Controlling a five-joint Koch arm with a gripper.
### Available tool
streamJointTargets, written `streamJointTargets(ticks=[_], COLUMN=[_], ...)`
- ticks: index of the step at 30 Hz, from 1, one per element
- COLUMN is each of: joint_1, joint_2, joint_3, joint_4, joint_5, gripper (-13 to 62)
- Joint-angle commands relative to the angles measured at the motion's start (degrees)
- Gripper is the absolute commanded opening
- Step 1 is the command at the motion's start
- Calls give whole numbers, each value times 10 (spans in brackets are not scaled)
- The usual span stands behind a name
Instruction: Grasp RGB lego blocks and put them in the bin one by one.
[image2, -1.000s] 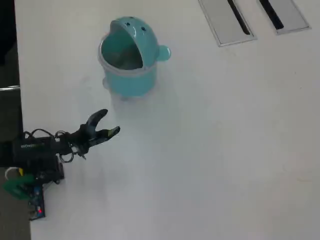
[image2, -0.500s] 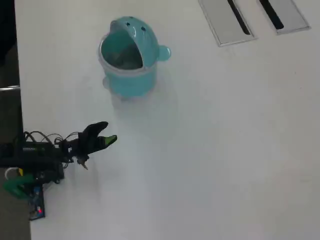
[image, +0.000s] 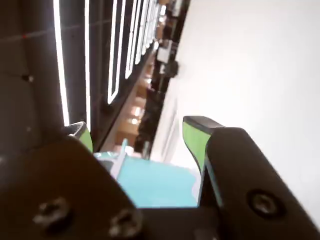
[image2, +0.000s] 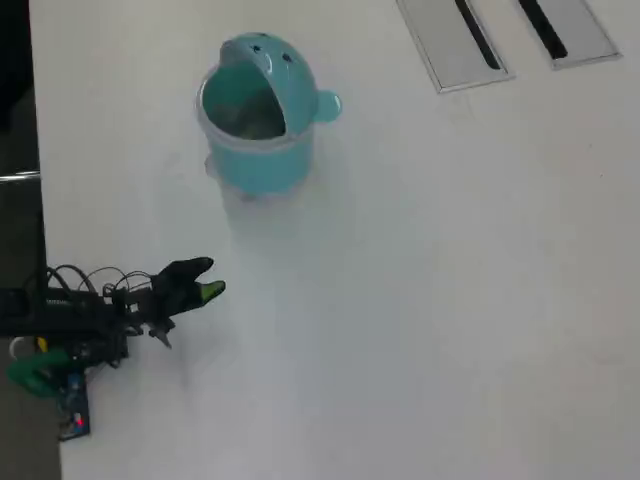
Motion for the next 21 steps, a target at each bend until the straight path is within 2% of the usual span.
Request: streamJointTargets(ticks=[1,21], joint_1=[-1,-20], joint_2=[34,34], joint_3=[-6,83], joint_4=[-86,-74], joint_5=[30,117], gripper=[330,330])
